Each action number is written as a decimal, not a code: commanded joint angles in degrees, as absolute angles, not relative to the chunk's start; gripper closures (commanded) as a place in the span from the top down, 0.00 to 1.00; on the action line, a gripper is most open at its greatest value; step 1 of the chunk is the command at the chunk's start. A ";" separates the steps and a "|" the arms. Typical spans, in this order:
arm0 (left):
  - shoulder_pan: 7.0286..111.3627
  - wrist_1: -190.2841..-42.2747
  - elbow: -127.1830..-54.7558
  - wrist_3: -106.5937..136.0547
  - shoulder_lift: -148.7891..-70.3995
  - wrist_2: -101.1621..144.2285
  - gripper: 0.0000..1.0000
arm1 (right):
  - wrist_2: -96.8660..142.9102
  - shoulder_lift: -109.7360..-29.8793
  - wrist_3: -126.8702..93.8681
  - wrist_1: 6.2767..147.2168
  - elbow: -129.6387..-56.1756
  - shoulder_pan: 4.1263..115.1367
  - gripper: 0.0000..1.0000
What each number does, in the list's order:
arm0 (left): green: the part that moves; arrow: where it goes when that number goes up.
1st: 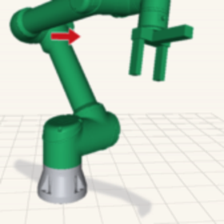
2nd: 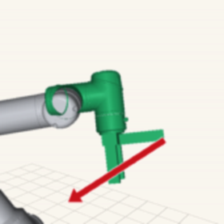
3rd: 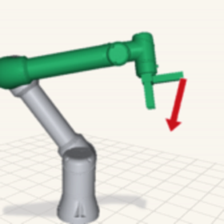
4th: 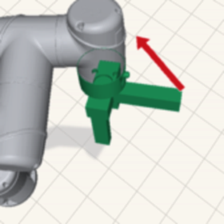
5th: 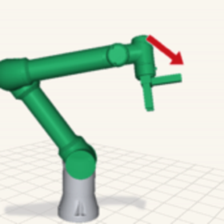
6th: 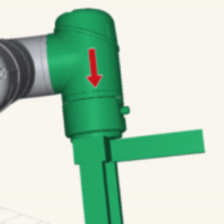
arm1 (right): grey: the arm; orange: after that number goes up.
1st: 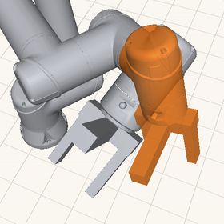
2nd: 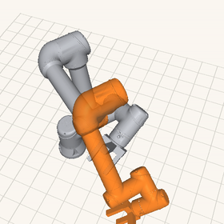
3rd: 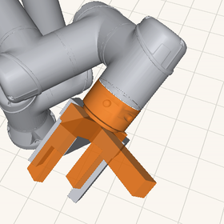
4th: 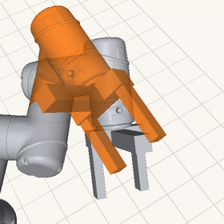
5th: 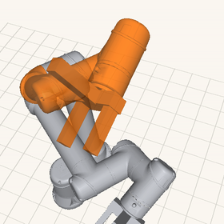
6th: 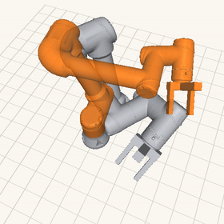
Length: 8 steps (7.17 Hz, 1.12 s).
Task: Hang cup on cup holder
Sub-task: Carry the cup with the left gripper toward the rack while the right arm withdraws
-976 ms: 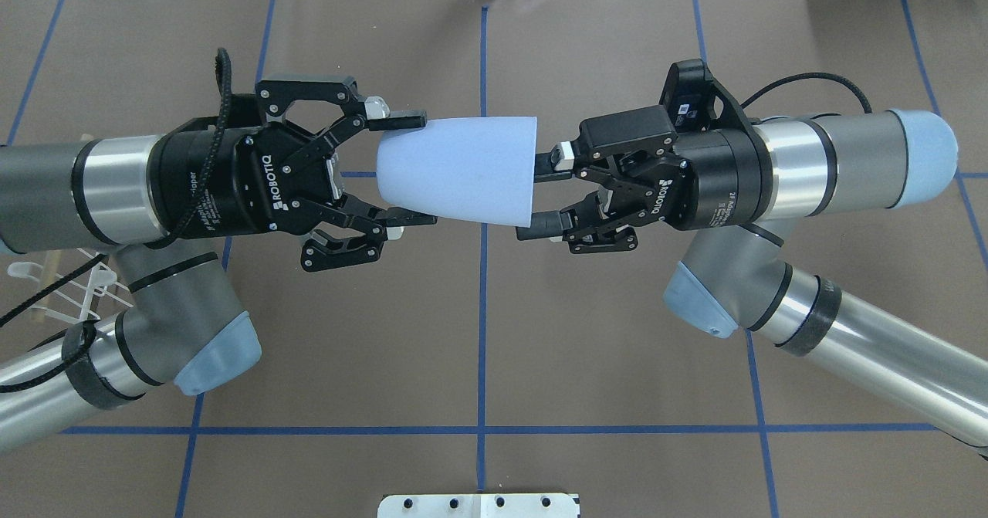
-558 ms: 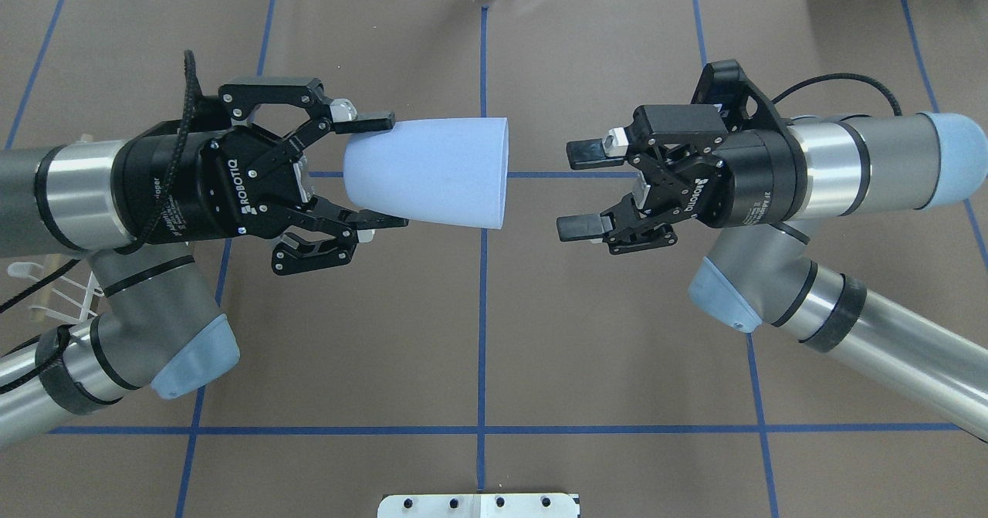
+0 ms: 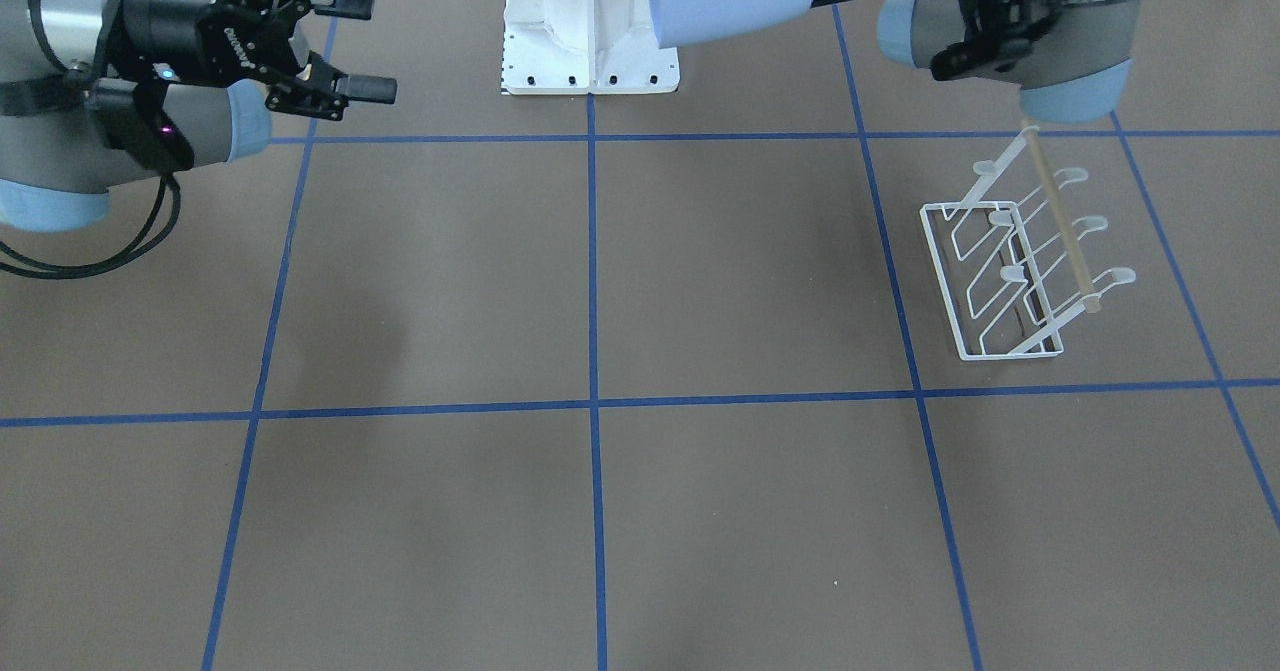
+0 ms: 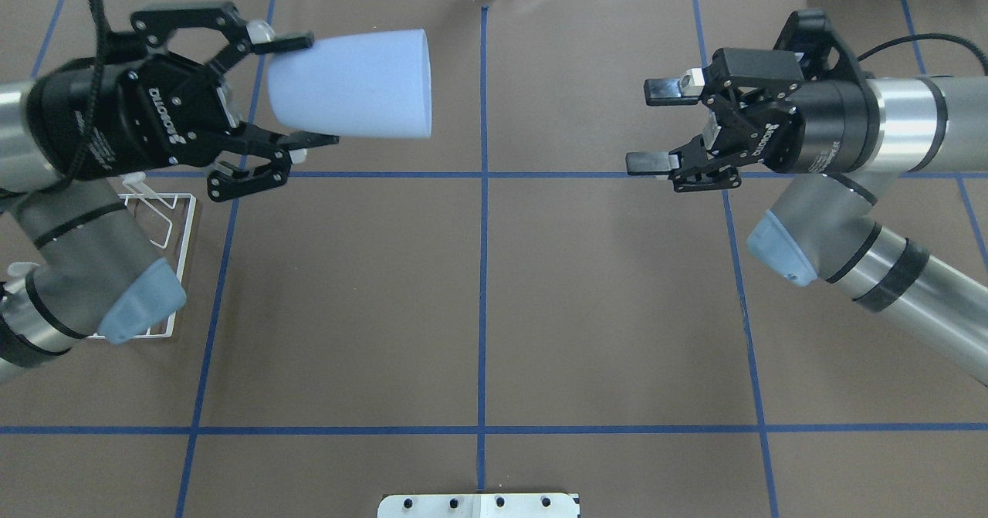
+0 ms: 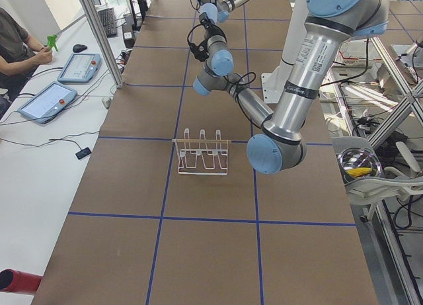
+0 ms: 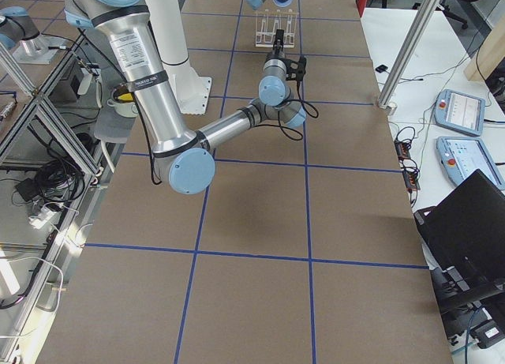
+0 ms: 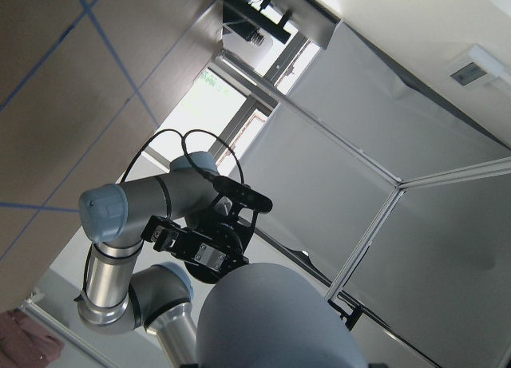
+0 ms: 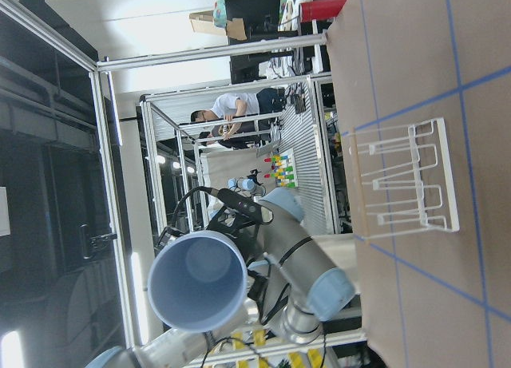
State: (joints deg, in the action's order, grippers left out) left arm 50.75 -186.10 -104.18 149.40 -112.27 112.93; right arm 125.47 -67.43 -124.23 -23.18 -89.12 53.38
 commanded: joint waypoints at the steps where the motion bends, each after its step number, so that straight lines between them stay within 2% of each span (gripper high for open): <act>1: 56.50 -173.13 -104.93 132.71 -111.97 119.86 0.00 | 132.76 -68.91 -107.75 -19.02 -81.51 61.92 1.00; 3: 62.62 -162.65 -104.68 120.39 -109.44 125.81 0.00 | 139.28 -73.45 -91.74 -9.71 -80.95 67.57 1.00; 5: 70.28 -141.70 -106.16 97.50 -109.42 134.71 0.00 | 139.66 -78.46 -80.48 -0.57 -81.04 72.40 1.00; 8: 72.60 -122.91 -107.40 67.68 -107.68 130.37 0.00 | 141.50 -80.95 -50.30 21.36 -81.91 81.37 1.00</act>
